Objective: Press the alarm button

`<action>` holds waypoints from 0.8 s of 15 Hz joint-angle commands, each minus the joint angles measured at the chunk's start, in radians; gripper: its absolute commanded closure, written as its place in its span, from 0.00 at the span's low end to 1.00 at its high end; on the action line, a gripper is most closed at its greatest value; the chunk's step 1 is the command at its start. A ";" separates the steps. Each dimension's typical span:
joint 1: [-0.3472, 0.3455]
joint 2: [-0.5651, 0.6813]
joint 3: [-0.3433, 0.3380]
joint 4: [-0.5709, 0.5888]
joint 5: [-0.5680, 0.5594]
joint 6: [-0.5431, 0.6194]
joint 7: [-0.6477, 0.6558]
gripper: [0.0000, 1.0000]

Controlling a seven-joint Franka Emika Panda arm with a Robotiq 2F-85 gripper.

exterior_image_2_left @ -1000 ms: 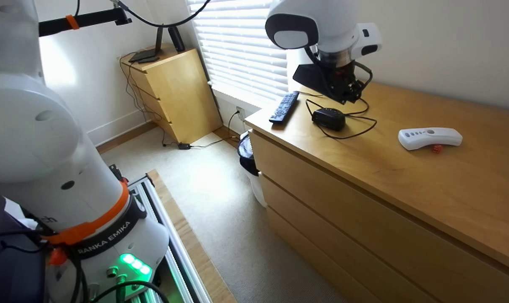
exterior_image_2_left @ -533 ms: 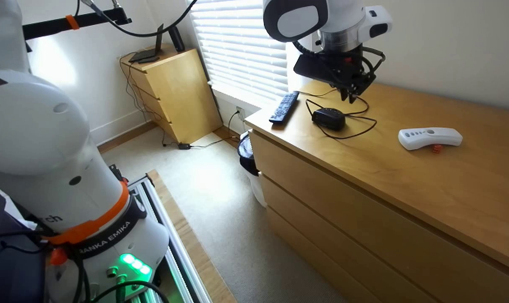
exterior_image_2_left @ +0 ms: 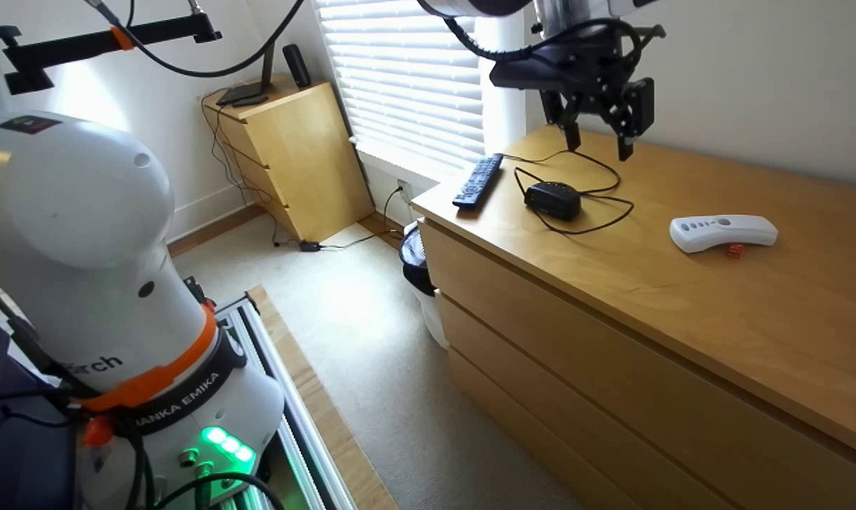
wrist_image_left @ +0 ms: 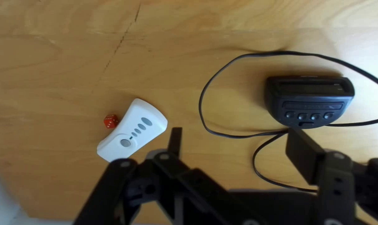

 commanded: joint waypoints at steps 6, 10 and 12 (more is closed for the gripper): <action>-0.450 -0.217 0.483 0.126 -0.117 -0.613 0.192 0.00; -0.554 -0.216 0.589 0.140 -0.089 -0.648 0.170 0.00; -0.560 -0.212 0.594 0.140 -0.084 -0.648 0.170 0.00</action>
